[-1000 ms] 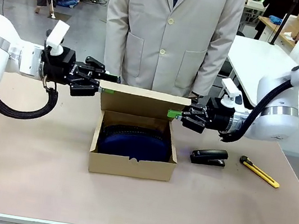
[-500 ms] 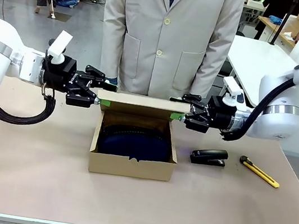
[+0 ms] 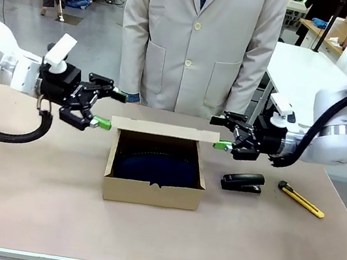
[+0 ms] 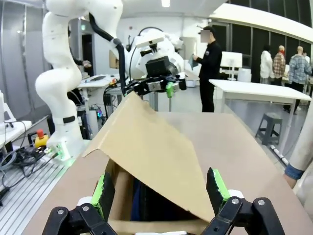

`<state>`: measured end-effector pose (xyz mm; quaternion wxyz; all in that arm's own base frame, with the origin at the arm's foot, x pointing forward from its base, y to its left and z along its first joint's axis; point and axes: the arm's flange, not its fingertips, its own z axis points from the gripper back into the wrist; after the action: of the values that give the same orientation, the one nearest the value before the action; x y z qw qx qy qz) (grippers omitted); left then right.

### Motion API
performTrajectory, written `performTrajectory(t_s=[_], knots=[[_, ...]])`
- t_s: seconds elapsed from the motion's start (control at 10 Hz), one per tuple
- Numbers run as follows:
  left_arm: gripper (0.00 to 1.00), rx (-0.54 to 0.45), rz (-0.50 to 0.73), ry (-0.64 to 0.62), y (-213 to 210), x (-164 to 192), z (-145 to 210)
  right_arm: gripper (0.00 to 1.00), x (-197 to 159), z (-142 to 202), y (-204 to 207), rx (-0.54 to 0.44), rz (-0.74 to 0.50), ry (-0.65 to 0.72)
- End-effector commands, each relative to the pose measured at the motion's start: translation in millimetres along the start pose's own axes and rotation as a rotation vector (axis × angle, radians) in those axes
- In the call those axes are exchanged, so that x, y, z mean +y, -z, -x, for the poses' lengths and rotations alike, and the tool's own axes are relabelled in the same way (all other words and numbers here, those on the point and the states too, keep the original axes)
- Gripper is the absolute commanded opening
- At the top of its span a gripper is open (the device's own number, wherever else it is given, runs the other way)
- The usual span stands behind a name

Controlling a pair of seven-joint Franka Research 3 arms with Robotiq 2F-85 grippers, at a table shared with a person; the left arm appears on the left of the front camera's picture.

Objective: Pack the item into the box.
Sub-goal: Close the Mailer Box.

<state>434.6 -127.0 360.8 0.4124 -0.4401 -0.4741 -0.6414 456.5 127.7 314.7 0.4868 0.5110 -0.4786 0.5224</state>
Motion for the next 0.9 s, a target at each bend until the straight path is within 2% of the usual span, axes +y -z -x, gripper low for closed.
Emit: performTrajectory(t_s=[0.0,0.1,0.2,0.3,0.4,0.5,0.8], knots=[[1.00,0.003,0.063,0.014,-28.6,-43.7,24.8,1.00,20.1,-7.8,-36.3,-0.014,0.036,0.013],[1.00,-0.003,-0.021,-0.005,-47.4,-53.1,21.4,1.00,25.1,-12.9,-50.1,-0.069,0.098,0.023],[1.00,-0.055,-0.119,0.016,-59.6,-57.8,16.6,1.00,24.7,-19.4,-53.0,-0.151,0.197,0.075],[1.00,-0.120,-0.215,0.041,-59.2,-52.5,14.5,1.00,18.7,-22.5,-42.1,-0.247,0.236,0.177],[1.00,-0.161,-0.268,0.018,-48.0,-38.6,17.5,1.00,10.2,-21.1,-22.0,-0.222,0.281,0.232],[1.00,-0.178,-0.296,0.013,-31.5,-25.0,22.8,1.00,5.1,-20.5,-3.4,-0.177,0.259,0.240],[1.00,-0.187,-0.255,-0.024,16.5,0.2,42.4,1.00,-7.0,-9.7,45.5,-0.028,0.172,0.243]])
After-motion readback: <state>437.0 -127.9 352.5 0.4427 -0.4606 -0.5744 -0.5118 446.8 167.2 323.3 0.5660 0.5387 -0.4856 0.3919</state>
